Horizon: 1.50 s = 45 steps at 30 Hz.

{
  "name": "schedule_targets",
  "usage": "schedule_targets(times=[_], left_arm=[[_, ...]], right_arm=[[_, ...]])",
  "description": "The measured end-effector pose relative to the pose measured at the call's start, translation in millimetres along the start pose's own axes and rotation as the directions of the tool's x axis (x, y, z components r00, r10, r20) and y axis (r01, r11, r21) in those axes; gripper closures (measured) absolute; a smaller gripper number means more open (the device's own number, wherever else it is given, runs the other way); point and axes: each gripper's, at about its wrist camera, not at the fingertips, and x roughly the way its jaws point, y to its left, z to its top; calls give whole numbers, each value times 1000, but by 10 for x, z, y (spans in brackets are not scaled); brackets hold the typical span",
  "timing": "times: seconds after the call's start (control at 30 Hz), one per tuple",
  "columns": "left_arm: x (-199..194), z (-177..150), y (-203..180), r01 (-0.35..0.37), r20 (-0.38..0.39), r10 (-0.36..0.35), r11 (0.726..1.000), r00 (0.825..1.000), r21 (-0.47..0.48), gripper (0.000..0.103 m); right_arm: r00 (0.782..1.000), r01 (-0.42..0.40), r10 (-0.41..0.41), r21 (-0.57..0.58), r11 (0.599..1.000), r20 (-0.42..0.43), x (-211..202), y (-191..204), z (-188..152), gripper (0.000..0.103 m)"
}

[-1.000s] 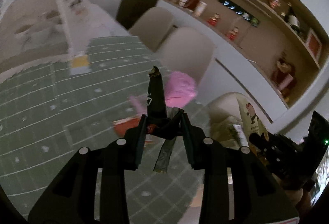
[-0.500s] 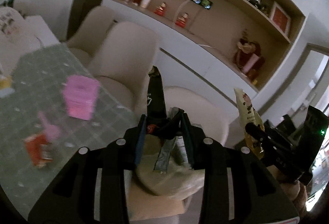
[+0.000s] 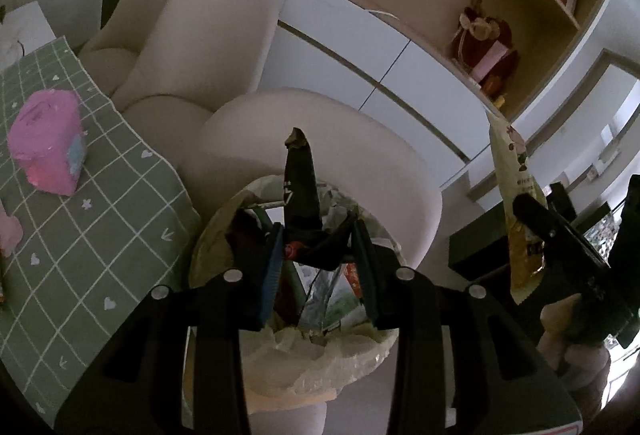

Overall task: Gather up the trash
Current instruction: 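Carry the clip and striped wrapper over the trash bin and open both grippers, then return to the table and grasp the red snack packet with the left gripper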

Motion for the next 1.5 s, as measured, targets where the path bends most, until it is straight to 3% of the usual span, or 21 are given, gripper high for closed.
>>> schedule_targets(times=[0.27,0.33,0.4,0.77,0.97,1.1,1.27,1.37,1.5], left_arm=[[136,-15,42,-31,-26,31,1000,999,-2,70],[151,-6,107,-31,-34,31,999,999,-23,64],[167,11,184,-16,-44,14,998,999,-56,51],[-184,32,468,-65,10,67,993,998,-100,50],[-541,-54,736,-121,36,126,986,991,-115,50],[-825,-155,996,-181,61,192,972,980,-147,50],[-1132,-328,1373,-259,79,281,942,956,-216,50],[-1257,-467,1654,-294,63,325,911,944,-289,50],[-1390,-628,1914,-327,46,366,876,930,-355,50]], right_arm=[[1000,-15,15,-1,1000,-18,122,-3,-37,71],[999,-23,23,2,1000,-23,166,-6,-22,71],[999,-28,28,-1,1000,-27,206,16,-18,71],[994,-70,71,19,997,-88,591,199,-106,70],[964,-103,105,19,994,-244,1248,458,-406,70],[914,-100,94,5,995,-394,1761,586,-666,70],[873,-68,72,26,997,-482,2031,549,-804,70],[864,-67,74,32,997,-498,2090,549,-830,70],[871,-68,82,47,997,-484,2012,607,-831,69]])
